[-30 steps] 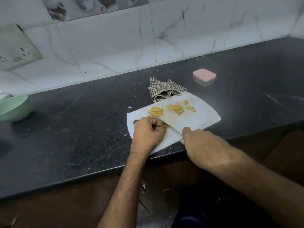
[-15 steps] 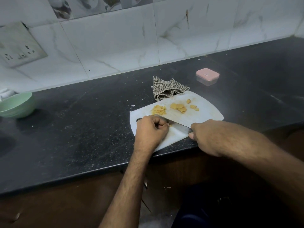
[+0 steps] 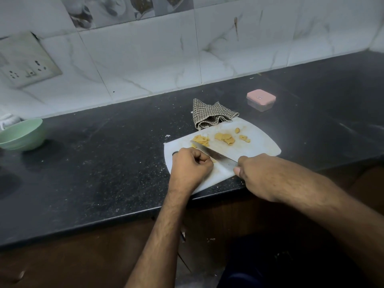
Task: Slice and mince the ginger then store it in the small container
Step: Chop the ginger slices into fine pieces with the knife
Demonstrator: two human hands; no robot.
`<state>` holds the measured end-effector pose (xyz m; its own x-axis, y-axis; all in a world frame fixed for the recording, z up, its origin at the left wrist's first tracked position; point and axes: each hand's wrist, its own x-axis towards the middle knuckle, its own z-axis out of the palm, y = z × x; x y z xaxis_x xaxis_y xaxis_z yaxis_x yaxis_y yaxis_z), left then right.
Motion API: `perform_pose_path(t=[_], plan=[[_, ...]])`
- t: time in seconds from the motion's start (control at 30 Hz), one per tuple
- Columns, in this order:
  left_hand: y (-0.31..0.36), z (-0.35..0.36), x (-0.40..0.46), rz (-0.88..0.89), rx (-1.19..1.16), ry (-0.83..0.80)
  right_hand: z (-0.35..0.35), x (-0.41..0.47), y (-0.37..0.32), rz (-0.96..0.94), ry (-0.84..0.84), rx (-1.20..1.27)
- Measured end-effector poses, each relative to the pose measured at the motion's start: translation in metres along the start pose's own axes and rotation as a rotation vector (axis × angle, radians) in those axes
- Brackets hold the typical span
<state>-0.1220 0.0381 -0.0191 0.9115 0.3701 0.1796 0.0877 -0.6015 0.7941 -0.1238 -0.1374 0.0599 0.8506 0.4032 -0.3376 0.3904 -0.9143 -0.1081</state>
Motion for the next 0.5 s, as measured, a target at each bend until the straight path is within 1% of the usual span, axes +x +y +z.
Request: perform_pose_path(t=[0.23,0.5], plan=[[0.003,0.0,-0.002,-0.007,-0.029,-0.015,0.006,0.003,-0.003,0.008,-0.029,-0.012],[0.001,0.0,0.0,-0.015,-0.043,-0.013,0.019,0.012,-0.007,-0.021,0.008,0.036]])
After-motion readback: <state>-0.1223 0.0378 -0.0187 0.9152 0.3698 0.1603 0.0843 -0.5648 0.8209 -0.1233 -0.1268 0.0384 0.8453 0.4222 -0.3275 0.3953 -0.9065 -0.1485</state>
